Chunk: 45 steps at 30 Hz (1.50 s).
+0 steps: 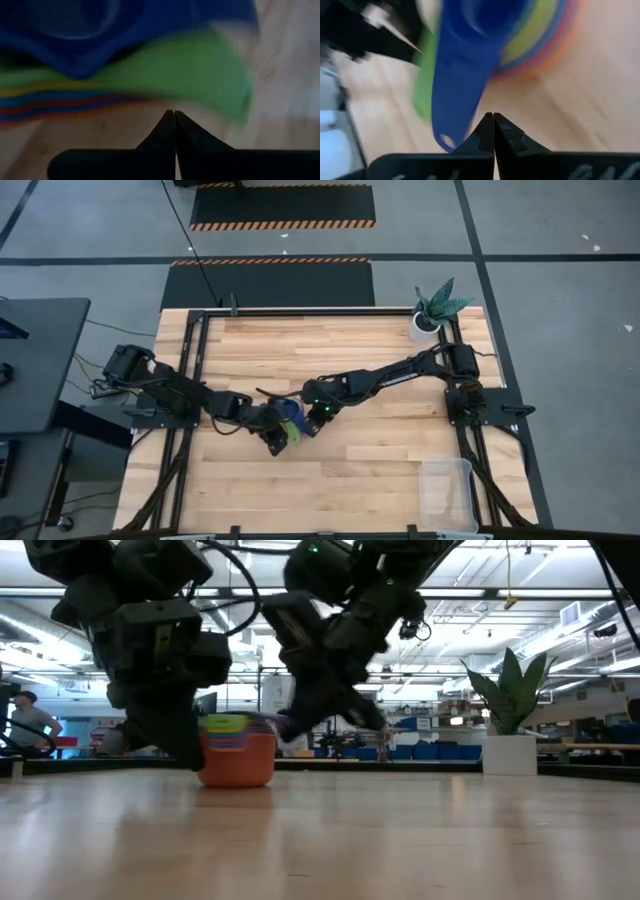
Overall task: Nest measuring cups in basket
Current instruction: Stack the dark blue measuring cup on top of the green measuring cup
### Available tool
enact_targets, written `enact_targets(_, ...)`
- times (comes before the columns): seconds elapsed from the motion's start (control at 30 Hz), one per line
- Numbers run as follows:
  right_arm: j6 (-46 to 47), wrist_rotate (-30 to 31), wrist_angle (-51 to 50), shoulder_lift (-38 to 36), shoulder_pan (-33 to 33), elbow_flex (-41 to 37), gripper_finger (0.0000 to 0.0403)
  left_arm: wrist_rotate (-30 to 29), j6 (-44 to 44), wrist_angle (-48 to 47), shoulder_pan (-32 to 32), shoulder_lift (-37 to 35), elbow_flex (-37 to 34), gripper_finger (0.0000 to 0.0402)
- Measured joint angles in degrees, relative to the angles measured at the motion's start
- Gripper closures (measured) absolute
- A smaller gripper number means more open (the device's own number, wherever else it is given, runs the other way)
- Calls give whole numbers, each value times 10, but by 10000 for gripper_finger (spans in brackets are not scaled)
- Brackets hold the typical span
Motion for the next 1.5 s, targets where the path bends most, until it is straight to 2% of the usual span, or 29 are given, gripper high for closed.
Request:
enact_targets(0.1, 6, -14, 13, 4, 7, 2, 402, -1, 10, 50, 0, 16, 1, 401)
enact_targets(0.23, 18, -17, 29, 5, 16, 2, 402, -5, 25, 72, 3, 30, 9, 401)
enact_targets(0.6, -3, -9, -21, -3, 14, 2, 402, 17, 37, 46, 6, 35, 10, 401)
enact_targets(0.73, -21, 0, -57, -13, 17, 23, 402, 16, 40, 20, 5, 12, 11, 401)
enact_targets(0.97, -44, 22, -86, -14, 45, 95, 402, 14, 42, -112, 2, -99, 9, 401)
enact_targets(1.07, -51, 31, -89, -14, 55, 125, 402, -12, 46, -195, -2, -159, 10, 401)
enact_targets(1.17, -55, 44, -83, -15, 64, 138, 402, -72, 46, -281, 0, -209, 10, 401)
enact_targets(1.3, -38, 53, -48, -1, 68, 138, 403, -142, 46, -357, 16, -227, 10, 401)
enact_targets(1.5, 3, 50, 23, 45, 80, 136, 403, -170, 124, -321, 55, -195, 3, 401)
